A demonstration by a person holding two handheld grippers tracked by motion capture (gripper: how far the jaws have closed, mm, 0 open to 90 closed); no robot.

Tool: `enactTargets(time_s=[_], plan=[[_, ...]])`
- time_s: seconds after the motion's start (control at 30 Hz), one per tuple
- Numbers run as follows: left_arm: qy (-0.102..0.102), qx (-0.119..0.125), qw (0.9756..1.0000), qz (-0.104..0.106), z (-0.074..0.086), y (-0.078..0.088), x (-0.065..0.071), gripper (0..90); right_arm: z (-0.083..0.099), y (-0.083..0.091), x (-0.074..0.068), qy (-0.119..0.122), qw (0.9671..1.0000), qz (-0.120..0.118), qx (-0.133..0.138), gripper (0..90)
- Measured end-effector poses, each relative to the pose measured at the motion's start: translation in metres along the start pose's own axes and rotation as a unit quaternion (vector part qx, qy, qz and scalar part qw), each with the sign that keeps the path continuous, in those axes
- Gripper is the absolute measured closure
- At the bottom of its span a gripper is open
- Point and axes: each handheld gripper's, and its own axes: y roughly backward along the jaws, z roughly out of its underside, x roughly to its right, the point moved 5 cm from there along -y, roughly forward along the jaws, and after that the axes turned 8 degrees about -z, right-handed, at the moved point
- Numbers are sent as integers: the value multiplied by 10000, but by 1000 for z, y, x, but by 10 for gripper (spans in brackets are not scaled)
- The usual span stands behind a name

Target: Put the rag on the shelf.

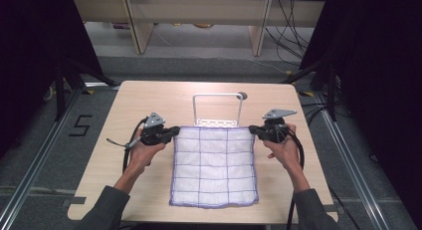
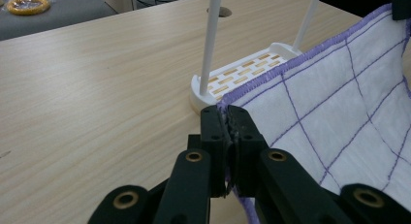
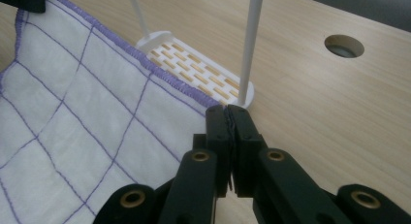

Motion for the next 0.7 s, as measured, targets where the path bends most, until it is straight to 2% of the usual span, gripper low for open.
enactTargets(time_s=[0.23,0.27,0.43,0.57,0.6,0.7], plan=[[-132,64,9999,69,1,10,5,857,2,10,-13,30,9999,-123,18,885],[-148,47,9998,78,1,13,7,857,4,14,-16,113,9998,-156,11,885],[-247,109,9996,131,4,24,13,857,9,21,-25,154,9997,-204,17,885],[-351,153,9991,206,7,39,20,857,15,31,-37,178,9994,-275,78,885],[-412,191,9986,255,11,47,25,857,20,36,-45,192,9992,-354,41,885],[-464,209,9982,332,17,55,29,857,25,40,-50,249,9990,-357,63,885]])
